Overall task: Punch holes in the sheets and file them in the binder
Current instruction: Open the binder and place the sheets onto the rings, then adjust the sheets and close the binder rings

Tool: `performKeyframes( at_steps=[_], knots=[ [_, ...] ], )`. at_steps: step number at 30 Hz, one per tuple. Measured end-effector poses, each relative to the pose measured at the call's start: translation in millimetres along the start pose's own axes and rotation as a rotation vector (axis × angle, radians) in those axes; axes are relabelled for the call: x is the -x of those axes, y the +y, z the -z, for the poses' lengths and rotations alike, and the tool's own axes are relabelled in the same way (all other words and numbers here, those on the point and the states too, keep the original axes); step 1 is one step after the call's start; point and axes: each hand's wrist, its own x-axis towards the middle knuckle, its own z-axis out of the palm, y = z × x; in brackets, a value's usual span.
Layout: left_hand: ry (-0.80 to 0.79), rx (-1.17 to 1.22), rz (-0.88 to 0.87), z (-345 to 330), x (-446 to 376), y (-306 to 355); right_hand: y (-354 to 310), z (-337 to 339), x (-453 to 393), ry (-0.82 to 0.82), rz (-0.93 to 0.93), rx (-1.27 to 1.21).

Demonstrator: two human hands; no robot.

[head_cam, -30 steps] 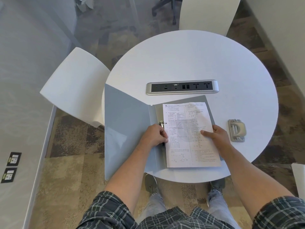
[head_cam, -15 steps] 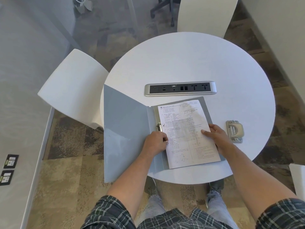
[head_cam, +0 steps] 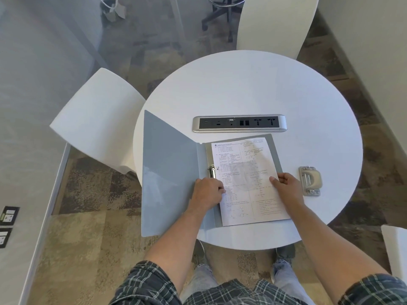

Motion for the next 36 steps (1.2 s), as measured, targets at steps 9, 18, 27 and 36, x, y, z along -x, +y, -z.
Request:
performKeyframes(
  at_steps=[9,18,27,36],
  knots=[
    [-0.047,0.113,0.073,5.1,-5.2,3.5,-3.4,-4.2,1.6,0.157,0.036,0.213],
    [-0.06,0.174,0.074,6.9,-3.8,-0.2,-18.1,-24.6,3.7,0.268,0.085,0.5],
    [0.23,0.535,0.248,13.9,0.7,-4.7,-55.9,-93.8,30.9,-0.178,0.478,0.289],
    [-0.068,0.904,0.412,16.3,-8.5,-2.0,-37.2,-122.7,22.5,-0.492,0.365,0.554]
  ],
)
